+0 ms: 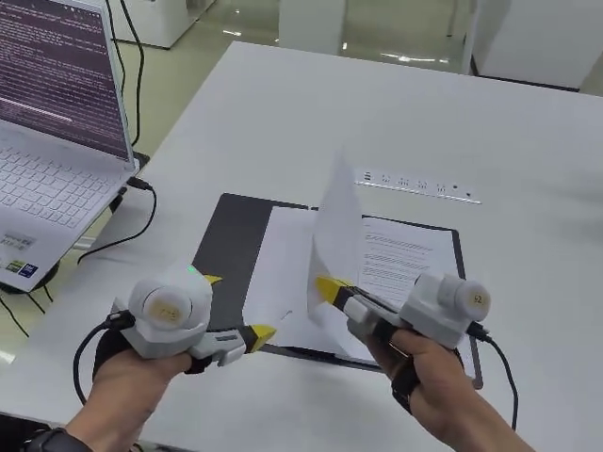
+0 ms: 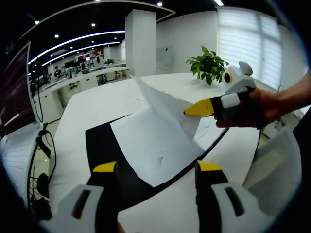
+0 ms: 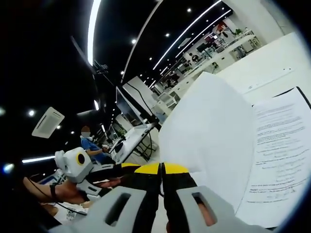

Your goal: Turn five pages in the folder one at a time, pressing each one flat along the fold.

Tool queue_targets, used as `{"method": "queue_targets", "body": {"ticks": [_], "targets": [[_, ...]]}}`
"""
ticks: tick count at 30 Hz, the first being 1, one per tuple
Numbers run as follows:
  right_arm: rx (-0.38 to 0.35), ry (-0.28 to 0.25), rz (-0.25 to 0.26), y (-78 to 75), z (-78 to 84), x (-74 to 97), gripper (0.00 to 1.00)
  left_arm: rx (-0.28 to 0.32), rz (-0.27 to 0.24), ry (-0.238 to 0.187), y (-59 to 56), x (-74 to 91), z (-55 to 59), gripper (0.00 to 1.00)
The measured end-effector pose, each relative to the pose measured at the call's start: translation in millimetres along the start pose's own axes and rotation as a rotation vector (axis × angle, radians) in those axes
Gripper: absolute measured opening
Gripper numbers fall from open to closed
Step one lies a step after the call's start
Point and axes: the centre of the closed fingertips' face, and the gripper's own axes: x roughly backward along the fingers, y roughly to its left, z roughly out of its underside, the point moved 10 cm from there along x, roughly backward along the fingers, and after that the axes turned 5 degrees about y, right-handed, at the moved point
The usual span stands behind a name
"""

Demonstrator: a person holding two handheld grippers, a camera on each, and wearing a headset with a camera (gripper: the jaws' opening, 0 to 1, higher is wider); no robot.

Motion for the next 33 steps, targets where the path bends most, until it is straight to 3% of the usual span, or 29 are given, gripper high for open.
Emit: {"method": "queue_targets", "body": {"ticks": [6,17,33], "targets": [[-0.007,0.026,-0.011,2.1,5.4,-12.0,0.00,0.022,-0.014,-0.002,4.7,6.3,7.9,0.62],[-0.021,0.082,-0.029,-1.7,14.6,-35.3,0.00,0.050,-0.039,-0.012,11.9,16.2,11.4,0.62],[-0.069,0.153,-0.028,-14.1,33.1,-65.0,0.00,0.053,-0.037,0.002,17.3,14.7,13.1,0.63]]}}
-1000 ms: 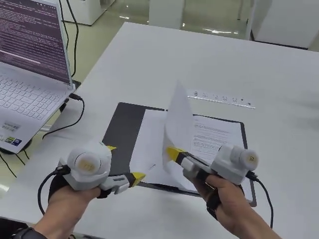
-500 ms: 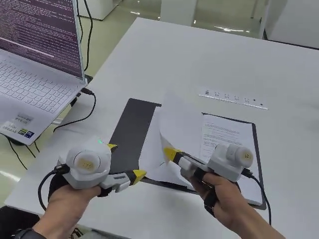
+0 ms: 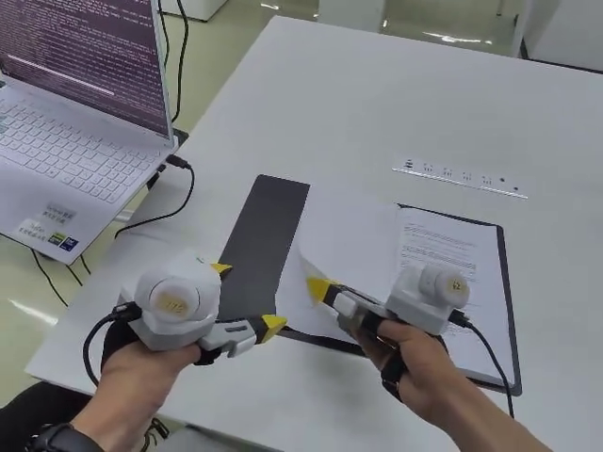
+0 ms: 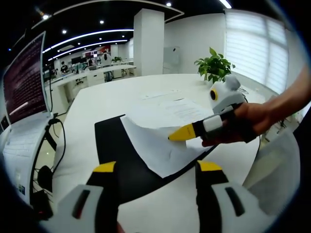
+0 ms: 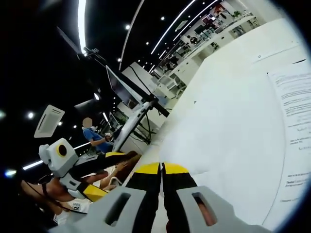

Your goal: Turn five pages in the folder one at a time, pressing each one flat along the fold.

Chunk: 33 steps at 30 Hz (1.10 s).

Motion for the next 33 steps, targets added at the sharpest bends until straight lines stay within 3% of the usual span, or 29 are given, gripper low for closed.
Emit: {"method": "queue_targets", "body": {"ticks": [22,25,29,33], "targets": [[-0.069,0.122,0.047,-24.6,24.8,-36.9,0.00,0.035,-0.014,0.009,12.1,1.4,7.0,0.63],[-0.077,0.136,0.058,-25.6,28.6,-40.2,0.04,0.038,-0.014,0.011,13.3,1.4,8.3,0.62],[-0.041,0.203,0.076,-28.6,39.4,-43.9,0.11,0.042,-0.018,0.013,15.2,1.6,8.8,0.62],[-0.046,0.185,0.060,-24.2,39.1,-42.5,0.15,0.043,-0.024,0.015,17.8,2.0,9.5,0.61]]}}
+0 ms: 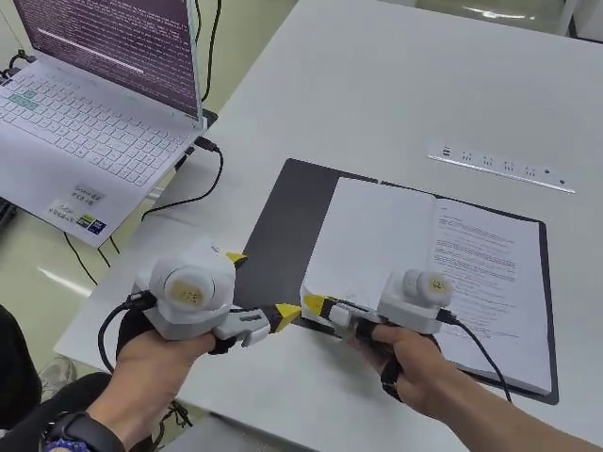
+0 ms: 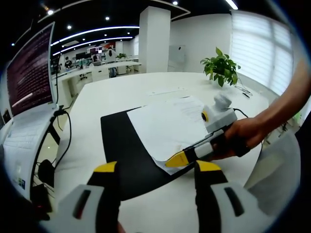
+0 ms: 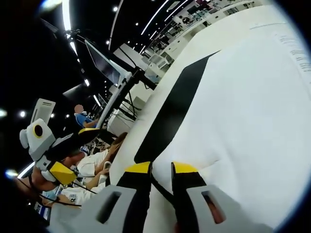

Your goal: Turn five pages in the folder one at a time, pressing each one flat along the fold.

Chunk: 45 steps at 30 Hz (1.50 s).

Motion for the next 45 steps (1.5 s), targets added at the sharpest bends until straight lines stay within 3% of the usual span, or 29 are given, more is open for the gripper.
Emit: {"method": "queue_targets", "body": {"ticks": [5,10,16,25,34,39,45], "targets": [[-0.017,-0.008,-0.013,2.0,-0.7,-0.5,0.20,-0.005,0.001,0.004,0.2,0.2,-1.0,0.61],[-0.029,-0.020,-0.046,7.7,-0.8,2.9,0.34,0.016,0.004,-0.006,-1.5,-1.2,-1.1,0.59],[-0.020,-0.061,-0.049,11.1,-6.3,22.5,0.39,0.015,0.023,-0.002,-7.6,-5.1,-0.1,0.59],[0.028,-0.123,0.034,3.4,-13.8,62.9,0.40,0.018,0.050,-0.008,-8.4,-11.8,-5.1,0.56],[0.071,-0.148,0.110,-1.2,-12.1,99.6,0.37,-0.019,0.081,-0.007,-7.5,-24.5,-18.3,0.47],[0.058,-0.196,0.125,-3.7,-13.7,116.4,0.36,-0.035,0.121,0.001,-8.9,-35.3,-22.8,0.33],[0.032,-0.244,0.141,-3.8,-11.9,137.8,0.36,-0.061,0.144,0.029,-13.5,-49.8,-25.3,0.29]]}}
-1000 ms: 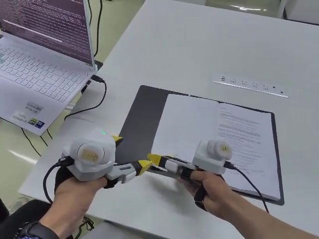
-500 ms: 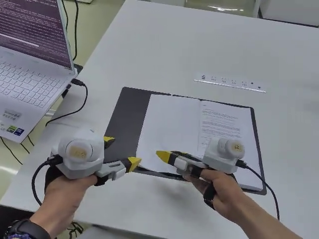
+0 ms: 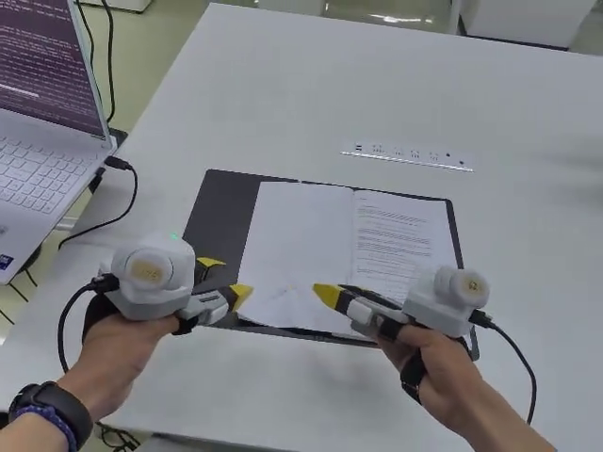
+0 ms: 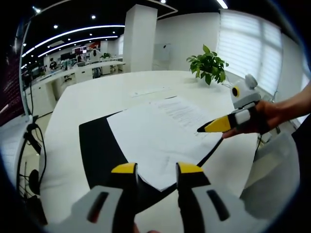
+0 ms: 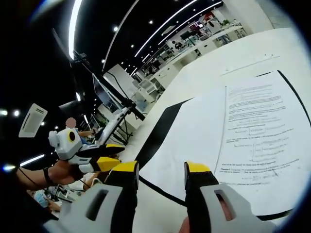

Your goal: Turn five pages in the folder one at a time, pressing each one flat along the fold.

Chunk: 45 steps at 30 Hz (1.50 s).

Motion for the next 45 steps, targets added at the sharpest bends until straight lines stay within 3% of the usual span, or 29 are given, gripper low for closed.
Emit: {"method": "queue_targets", "body": {"ticks": [7,16,27,30,31,32,34,36,38,41,45], "targets": [[-0.049,-0.065,0.017,-4.7,-1.0,18.2,0.36,0.005,0.031,0.053,-1.6,-22.5,5.0,0.19],[-0.058,-0.056,0.039,-10.1,5.8,27.9,0.35,0.020,0.045,0.093,-6.2,-44.1,11.0,0.13],[-0.064,-0.027,0.042,-16.4,11.9,27.8,0.36,0.033,0.041,0.154,-3.0,-70.3,31.8,0.00],[-0.067,-0.023,0.045,-18.8,10.3,26.4,0.36,0.034,0.029,0.197,-3.5,-74.9,36.6,0.00],[-0.067,-0.019,0.049,-19.4,9.9,25.9,0.37,0.020,0.002,0.241,-1.8,-74.6,40.3,0.00],[-0.060,-0.013,0.052,-20.0,9.5,25.4,0.37,0.035,0.008,0.198,-1.4,-75.4,37.3,0.00],[-0.054,-0.008,0.050,-21.3,8.8,24.3,0.37,0.024,0.009,0.193,-2.9,-75.3,36.5,0.00],[-0.047,-0.005,0.046,-23.7,7.7,22.4,0.36,-0.051,0.002,0.191,-3.6,-76.1,36.9,0.00],[-0.040,0.004,0.045,-26.3,5.9,19.5,0.36,-0.034,0.003,0.187,-4.6,-74.8,37.8,0.00],[-0.021,0.025,0.040,-28.8,1.6,14.9,0.35,0.047,0.012,0.167,-1.2,-74.3,39.4,0.00],[0.015,0.028,0.032,-34.2,-6.2,10.0,0.29,0.025,0.012,0.163,-2.9,-73.7,39.8,0.00]]}}
